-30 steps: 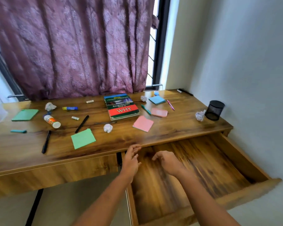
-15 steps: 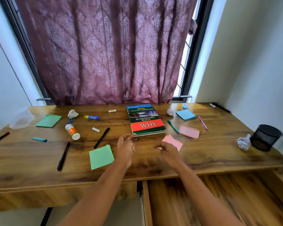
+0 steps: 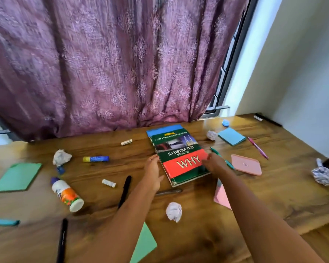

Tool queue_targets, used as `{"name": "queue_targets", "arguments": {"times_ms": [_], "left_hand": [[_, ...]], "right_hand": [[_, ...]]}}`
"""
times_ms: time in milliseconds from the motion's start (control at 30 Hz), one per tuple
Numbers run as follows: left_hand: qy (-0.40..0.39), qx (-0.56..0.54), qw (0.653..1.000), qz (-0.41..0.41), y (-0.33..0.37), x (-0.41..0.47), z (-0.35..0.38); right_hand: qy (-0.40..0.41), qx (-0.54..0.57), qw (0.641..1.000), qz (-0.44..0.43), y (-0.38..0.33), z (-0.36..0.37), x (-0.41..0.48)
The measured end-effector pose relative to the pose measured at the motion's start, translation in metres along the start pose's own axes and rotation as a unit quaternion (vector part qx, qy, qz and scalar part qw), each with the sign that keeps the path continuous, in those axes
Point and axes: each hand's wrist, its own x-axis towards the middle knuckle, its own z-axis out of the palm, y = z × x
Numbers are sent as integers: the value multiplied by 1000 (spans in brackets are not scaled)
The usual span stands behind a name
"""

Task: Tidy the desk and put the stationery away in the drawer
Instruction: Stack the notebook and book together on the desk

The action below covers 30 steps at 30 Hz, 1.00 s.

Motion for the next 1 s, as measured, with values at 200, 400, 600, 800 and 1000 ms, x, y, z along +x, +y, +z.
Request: {"name": "queue_targets", "arguments": {"times_ms": [200, 400, 600, 800, 1000], "left_hand": [[-20, -30, 999, -25, -3, 28, 3], [22, -22, 999, -19, -2, 34, 7], [15, -37, 997, -69, 6, 39, -3], [-94, 30, 992, -82, 20, 39, 5], [-135, 6, 991, -7, 24, 21, 8]], "right_hand": [[-2, -56, 997, 58, -2, 6, 26], [-1, 57, 992, 114, 7, 10, 35], [-8, 164, 980, 117, 5, 20, 33], [1, 213, 973, 85, -8, 16, 20], [22, 410, 912, -4, 1, 8, -2]]}}
